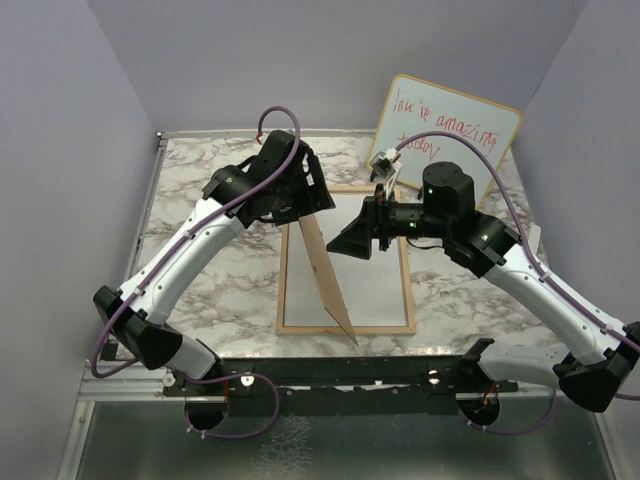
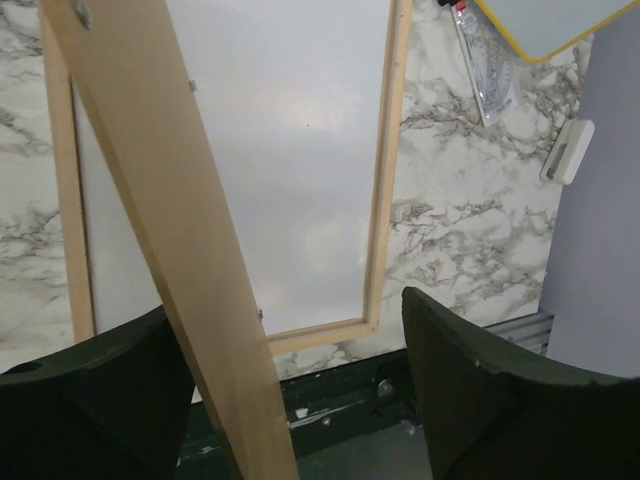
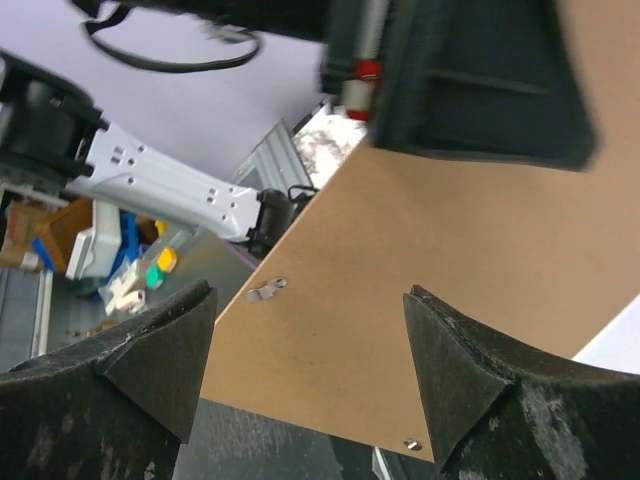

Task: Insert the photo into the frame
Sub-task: Turn over the photo frame item on the photo frame.

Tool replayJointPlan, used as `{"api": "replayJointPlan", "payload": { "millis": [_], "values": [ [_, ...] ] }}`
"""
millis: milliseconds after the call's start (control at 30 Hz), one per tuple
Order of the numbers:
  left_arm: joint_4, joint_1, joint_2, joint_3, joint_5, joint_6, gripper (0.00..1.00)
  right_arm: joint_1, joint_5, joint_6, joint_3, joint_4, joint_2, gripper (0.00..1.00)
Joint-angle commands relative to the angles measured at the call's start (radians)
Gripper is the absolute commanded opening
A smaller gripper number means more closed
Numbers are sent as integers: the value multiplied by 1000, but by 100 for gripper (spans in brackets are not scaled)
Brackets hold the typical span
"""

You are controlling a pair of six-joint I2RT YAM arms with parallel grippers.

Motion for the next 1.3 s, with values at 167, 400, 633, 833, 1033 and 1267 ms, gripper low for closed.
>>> {"api": "replayJointPlan", "payload": {
  "millis": [167,400,633,833,1033,1267],
  "values": [
    [-180,3,-79,12,0,-5,45,6,245,57,-46,11,-43,79],
    [-222,6,-78,56,-6,1,11,6,349,92,-68,11,-53,79],
    [-336,6,-43,269,-78,16,0,6,458,145,-84,8,-56,79],
    [-329,6,-15,405,-37,48,0,5,681,270,-78,-103,-33,79],
    [-235,20,1,397,-49,121,0,-30,927,427,-71,-206,-16,85],
    [5,79,32,304,115,173,0,-294,825,472,-143,-184,5,88]
  ]
}}
